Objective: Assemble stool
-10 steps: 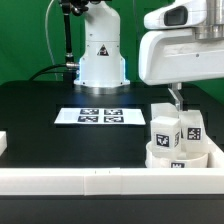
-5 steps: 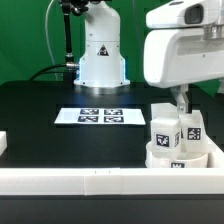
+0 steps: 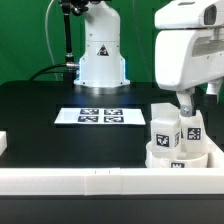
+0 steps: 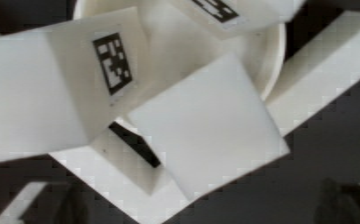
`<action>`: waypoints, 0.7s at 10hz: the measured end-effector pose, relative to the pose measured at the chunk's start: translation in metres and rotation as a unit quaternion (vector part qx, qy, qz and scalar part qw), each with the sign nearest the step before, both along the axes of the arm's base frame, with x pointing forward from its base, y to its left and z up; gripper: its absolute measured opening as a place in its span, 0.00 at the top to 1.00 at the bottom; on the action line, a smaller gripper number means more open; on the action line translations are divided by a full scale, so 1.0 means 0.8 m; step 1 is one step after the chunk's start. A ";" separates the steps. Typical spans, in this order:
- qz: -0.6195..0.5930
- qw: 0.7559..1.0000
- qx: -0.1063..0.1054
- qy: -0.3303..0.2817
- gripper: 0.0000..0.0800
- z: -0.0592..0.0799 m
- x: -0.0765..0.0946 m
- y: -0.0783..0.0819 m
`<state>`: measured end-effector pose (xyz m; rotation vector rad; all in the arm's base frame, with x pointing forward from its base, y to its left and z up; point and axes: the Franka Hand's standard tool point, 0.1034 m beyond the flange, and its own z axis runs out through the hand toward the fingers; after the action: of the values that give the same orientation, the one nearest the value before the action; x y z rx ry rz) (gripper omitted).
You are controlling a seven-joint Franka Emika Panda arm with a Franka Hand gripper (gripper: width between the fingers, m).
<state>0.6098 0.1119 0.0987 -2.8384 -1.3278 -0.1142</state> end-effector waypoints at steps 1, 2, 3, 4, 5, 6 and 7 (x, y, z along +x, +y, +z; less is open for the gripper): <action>0.036 0.999 -0.007 -0.003 0.19 -0.002 -0.001 -0.001; 0.066 0.998 -0.014 -0.003 0.19 -0.009 -0.006 0.001; 0.122 0.992 -0.026 -0.003 0.19 -0.010 -0.007 -0.001; 0.144 0.989 -0.033 0.001 0.19 -0.011 -0.009 -0.003; 0.185 0.982 -0.044 0.002 0.19 -0.012 -0.009 -0.003; 0.212 0.976 -0.050 0.002 0.19 -0.012 -0.009 -0.002; 0.219 0.974 -0.051 0.002 0.19 -0.013 -0.010 -0.002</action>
Offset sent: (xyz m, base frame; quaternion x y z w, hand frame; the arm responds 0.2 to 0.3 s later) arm -0.0026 0.0037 -0.0064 0.0173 -0.0364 -0.1786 0.9831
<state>0.6020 0.1107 0.0884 -2.5362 -1.9683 -0.0364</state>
